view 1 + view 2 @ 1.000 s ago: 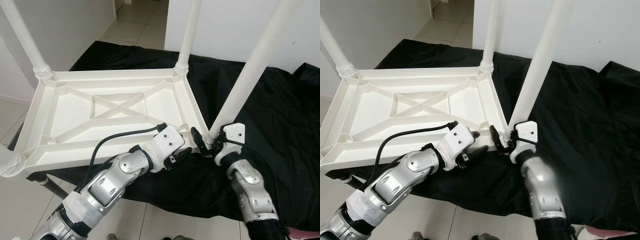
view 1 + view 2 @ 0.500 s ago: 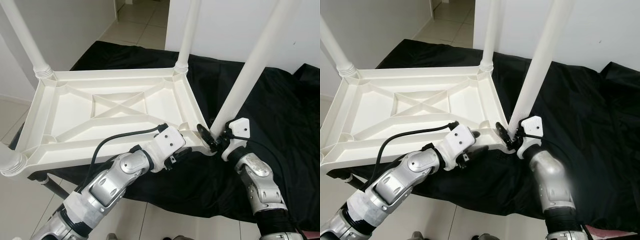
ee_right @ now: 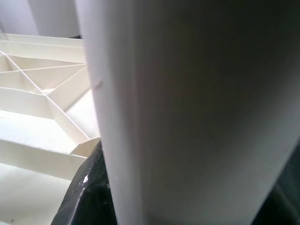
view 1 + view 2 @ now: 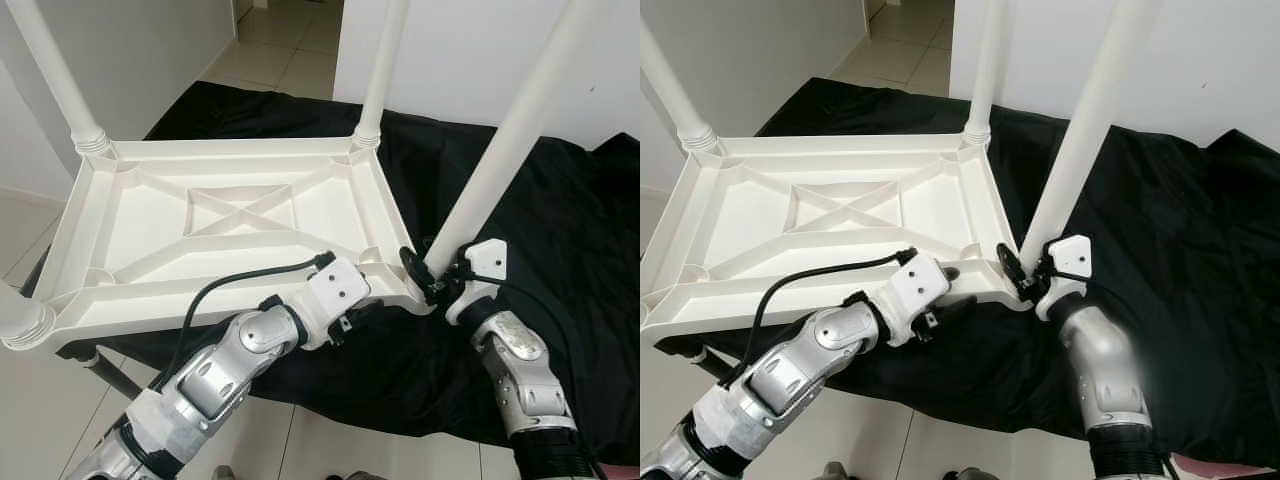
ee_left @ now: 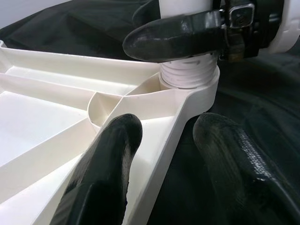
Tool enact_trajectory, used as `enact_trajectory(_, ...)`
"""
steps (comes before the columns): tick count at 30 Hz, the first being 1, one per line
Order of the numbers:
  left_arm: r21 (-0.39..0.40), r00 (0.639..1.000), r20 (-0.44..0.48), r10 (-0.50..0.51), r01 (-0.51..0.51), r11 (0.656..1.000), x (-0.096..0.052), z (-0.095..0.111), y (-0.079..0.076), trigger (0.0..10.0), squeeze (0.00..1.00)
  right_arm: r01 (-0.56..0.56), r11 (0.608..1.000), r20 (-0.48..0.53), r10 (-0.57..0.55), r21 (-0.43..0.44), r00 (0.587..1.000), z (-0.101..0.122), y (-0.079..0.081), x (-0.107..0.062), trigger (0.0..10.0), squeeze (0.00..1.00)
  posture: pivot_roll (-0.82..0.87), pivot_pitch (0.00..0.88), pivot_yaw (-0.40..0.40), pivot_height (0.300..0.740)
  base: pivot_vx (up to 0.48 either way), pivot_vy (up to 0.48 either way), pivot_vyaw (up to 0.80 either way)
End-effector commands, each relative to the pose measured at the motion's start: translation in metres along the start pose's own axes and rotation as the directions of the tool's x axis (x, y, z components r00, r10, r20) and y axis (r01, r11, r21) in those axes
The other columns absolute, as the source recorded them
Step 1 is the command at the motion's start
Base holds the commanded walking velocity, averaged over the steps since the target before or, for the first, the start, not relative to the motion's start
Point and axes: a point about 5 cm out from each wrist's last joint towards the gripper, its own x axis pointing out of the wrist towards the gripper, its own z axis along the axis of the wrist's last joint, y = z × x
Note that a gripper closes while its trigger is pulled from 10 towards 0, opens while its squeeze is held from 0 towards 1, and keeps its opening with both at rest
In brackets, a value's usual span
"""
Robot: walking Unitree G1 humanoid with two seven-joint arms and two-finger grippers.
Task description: Building children table
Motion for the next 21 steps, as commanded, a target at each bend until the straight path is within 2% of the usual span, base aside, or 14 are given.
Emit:
enact_trajectory(1,0.013,0.996,0.003,-0.086,0.086,0.996,0.0,0.001,-0.005,10.0,0.0,0.069,0.998,-0.089,-0.068,0.01,0.994,-0.014,0.001,-0.005,10.0,0.0,0.0,0.092,-0.078,0.74,0.0,0.0,0.0)
enact_trajectory(2,0.013,0.996,0.003,-0.086,0.086,0.996,0.0,0.001,-0.005,10.0,0.0,0.069,0.998,-0.089,-0.068,0.01,0.994,-0.014,0.001,-0.005,10.0,0.0,0.0,0.092,-0.078,0.74,0.0,0.0,0.0)
enact_trajectory(4,0.011,0.997,0.004,-0.078,0.078,0.997,0.001,0.002,-0.004,10.0,0.0,0.17,0.985,-0.105,-0.167,0.023,0.98,-0.014,0.001,-0.006,10.0,0.0,0.0,0.093,-0.08,0.74,0.0,0.0,0.0)
enact_trajectory(6,0.011,0.997,0.004,-0.078,0.078,0.997,0.001,0.002,-0.004,10.0,0.0,0.17,0.985,-0.105,-0.167,0.023,0.98,-0.014,0.001,-0.006,10.0,0.0,0.0,0.093,-0.08,0.74,0.0,0.0,0.0)
enact_trajectory(7,0.011,0.997,0.003,-0.075,0.075,0.997,0.001,0.001,-0.003,10.0,0.0,0.235,0.971,-0.115,-0.229,0.039,0.967,-0.014,0.002,-0.007,10.0,0.0,0.0,0.092,-0.079,0.74,0.0,0.0,0.0)
enact_trajectory(8,0.011,0.997,0.003,-0.075,0.075,0.997,0.001,0.001,-0.003,10.0,0.0,0.235,0.971,-0.115,-0.229,0.039,0.967,-0.014,0.002,-0.007,10.0,0.0,0.0,0.092,-0.079,0.74,0.0,0.0,0.0)
enact_trajectory(10,0.012,0.997,0.002,-0.072,0.072,0.997,0.0,0.001,-0.002,10.0,0.0,0.389,0.92,-0.137,-0.379,0.048,0.915,-0.017,0.007,-0.012,10.0,0.0,0.0,0.096,-0.082,0.74,0.0,0.0,0.0)
enact_trajectory(11,0.012,0.997,0.002,-0.072,0.072,0.997,0.0,0.001,-0.002,10.0,0.0,0.389,0.92,-0.137,-0.379,0.048,0.915,-0.017,0.007,-0.012,10.0,0.0,0.0,0.096,-0.082,0.74,0.0,0.0,0.0)
enact_trajectory(13,0.015,0.998,0.001,-0.069,0.069,0.998,0.001,0.001,0.0,10.0,0.0,0.56,0.827,-0.145,-0.549,0.049,0.823,-0.019,0.013,-0.019,10.0,0.0,-0.01,0.1,-0.081,0.74,0.0,0.0,0.0)
enact_trajectory(14,0.015,0.998,0.001,-0.069,0.069,0.998,0.001,0.001,0.0,10.0,0.0,0.56,0.827,-0.145,-0.549,0.049,0.823,-0.019,0.013,-0.019,10.0,0.0,-0.01,0.1,-0.081,0.74,0.0,0.0,0.0)
enact_trajectory(16,0.018,0.998,0.001,-0.064,0.064,0.998,0.002,0.001,0.003,10.0,0.0,0.607,0.791,-0.153,-0.593,0.076,0.791,-0.019,0.025,-0.021,10.0,0.0,-0.02,0.102,-0.079,0.74,0.0,0.0,0.0)
enact_trajectory(21,0.02,0.998,0.003,-0.061,0.061,0.998,0.003,0.002,0.006,10.0,0.0,0.583,0.808,-0.16,-0.567,0.083,0.808,-0.018,0.034,-0.017,10.0,0.0,-0.03,0.108,-0.071,0.74,0.0,0.0,0.0)
